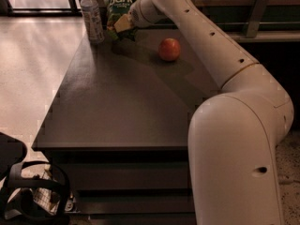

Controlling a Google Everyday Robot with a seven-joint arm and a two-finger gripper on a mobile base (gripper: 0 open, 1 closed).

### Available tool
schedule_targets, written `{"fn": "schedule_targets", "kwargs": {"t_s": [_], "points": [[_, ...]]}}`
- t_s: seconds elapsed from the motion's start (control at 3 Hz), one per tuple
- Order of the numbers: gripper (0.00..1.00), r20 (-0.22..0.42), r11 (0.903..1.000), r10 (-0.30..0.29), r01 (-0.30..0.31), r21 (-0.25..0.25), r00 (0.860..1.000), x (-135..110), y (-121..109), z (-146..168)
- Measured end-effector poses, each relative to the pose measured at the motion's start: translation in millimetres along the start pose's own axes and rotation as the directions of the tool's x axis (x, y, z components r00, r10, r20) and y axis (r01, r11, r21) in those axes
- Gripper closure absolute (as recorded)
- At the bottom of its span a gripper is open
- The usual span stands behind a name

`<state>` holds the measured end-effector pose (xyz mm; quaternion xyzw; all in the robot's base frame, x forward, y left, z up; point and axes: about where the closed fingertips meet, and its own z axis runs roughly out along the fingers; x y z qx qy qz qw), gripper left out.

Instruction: Move green rice chip bag near blue plastic bottle

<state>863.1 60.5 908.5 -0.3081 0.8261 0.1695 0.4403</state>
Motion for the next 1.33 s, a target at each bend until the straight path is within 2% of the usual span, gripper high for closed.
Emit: {"fn": "schedule_targets", "kwargs": {"t_s": [1.0, 1.33], "points": [[0.06, -0.009, 0.9999, -0.001, 0.001, -0.012, 1.0, 4.2, 6.1, 9.6], [0.0, -0.012, 0.9999, -0.002, 0.001, -0.015, 1.0, 5.3, 7.4, 11.8]]}}
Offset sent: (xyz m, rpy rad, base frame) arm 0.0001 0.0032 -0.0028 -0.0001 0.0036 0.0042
